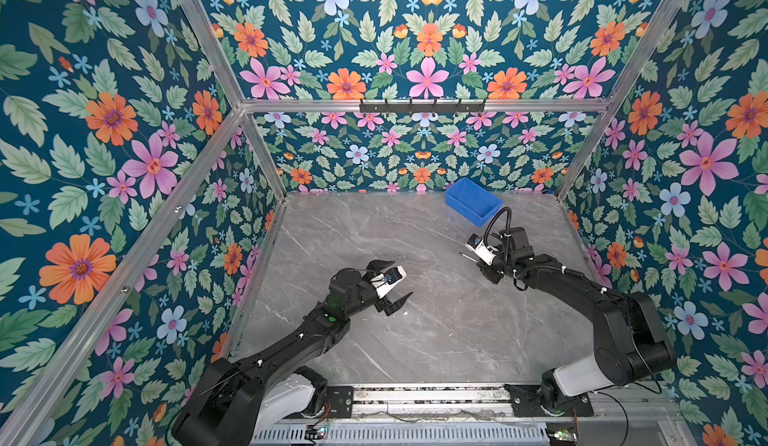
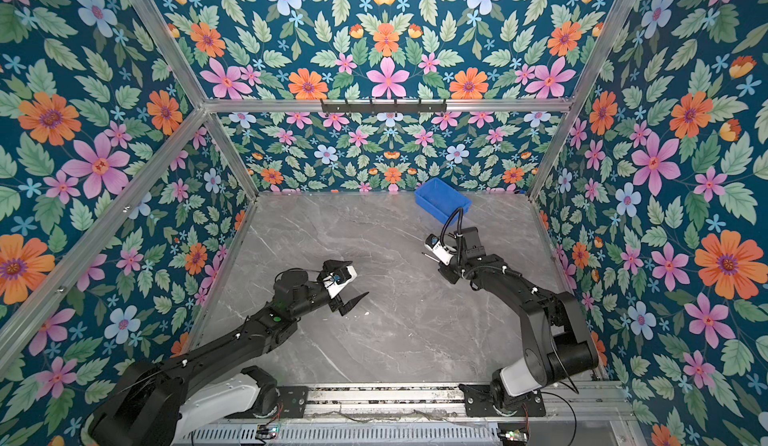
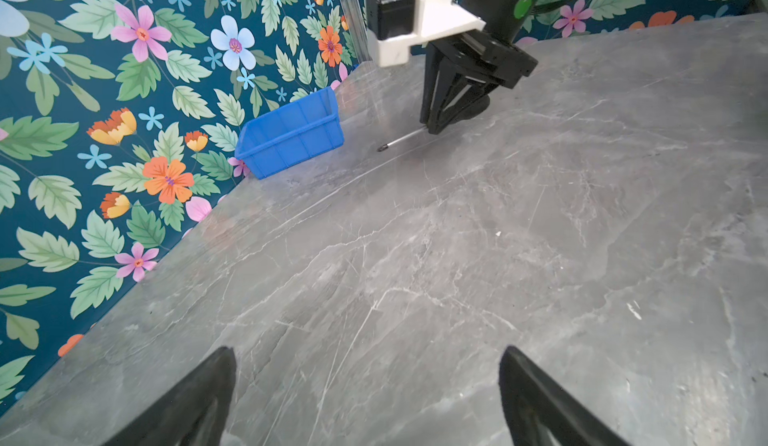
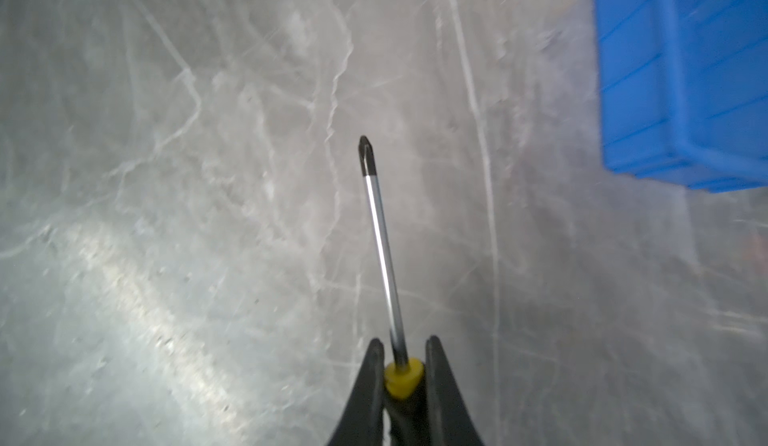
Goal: Put the screwdriver in the bin
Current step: 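Carry the screwdriver with the right gripper over the blue bin and lower it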
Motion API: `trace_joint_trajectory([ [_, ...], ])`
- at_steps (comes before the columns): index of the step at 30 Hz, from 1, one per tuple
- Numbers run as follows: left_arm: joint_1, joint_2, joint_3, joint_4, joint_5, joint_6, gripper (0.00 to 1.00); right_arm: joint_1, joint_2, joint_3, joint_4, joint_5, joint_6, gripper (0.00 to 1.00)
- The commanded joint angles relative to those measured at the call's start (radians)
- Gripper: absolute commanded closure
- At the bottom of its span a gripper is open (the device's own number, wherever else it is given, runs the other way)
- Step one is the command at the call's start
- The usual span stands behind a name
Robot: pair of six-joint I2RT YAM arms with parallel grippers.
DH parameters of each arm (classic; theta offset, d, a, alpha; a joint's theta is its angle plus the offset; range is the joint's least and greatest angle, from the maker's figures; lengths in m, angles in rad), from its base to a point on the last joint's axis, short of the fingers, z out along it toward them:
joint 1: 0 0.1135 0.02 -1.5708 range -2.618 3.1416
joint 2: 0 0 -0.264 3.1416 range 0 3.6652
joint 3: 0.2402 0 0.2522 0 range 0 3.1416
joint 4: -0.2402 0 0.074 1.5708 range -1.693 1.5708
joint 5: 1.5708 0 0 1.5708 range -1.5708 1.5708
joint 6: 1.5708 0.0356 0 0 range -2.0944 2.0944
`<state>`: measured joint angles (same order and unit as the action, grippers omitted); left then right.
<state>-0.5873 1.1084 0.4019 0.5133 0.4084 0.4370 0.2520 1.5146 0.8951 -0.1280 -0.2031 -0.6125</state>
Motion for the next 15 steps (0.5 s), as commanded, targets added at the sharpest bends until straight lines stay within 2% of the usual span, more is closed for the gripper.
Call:
trace_joint_trajectory([
  [1, -0.021, 0.042, 0.030, 0.086, -0.087, -0.057, 0.00, -0.025, 0.034, 0.059, 0.125, -0.005, 0.074, 1.00],
  [7, -0.056, 0.146, 0.070, 0.218, -0.158, -0.109, 0.00, -0.098, 0.201, 0.264, 0.188, -0.042, 0.130, 1.00],
  [15, -0.097, 0.314, 0.205, 0.266, -0.251, -0.176, 0.00, -0.134, 0.451, 0.569, 0.214, -0.062, 0.118, 1.00],
])
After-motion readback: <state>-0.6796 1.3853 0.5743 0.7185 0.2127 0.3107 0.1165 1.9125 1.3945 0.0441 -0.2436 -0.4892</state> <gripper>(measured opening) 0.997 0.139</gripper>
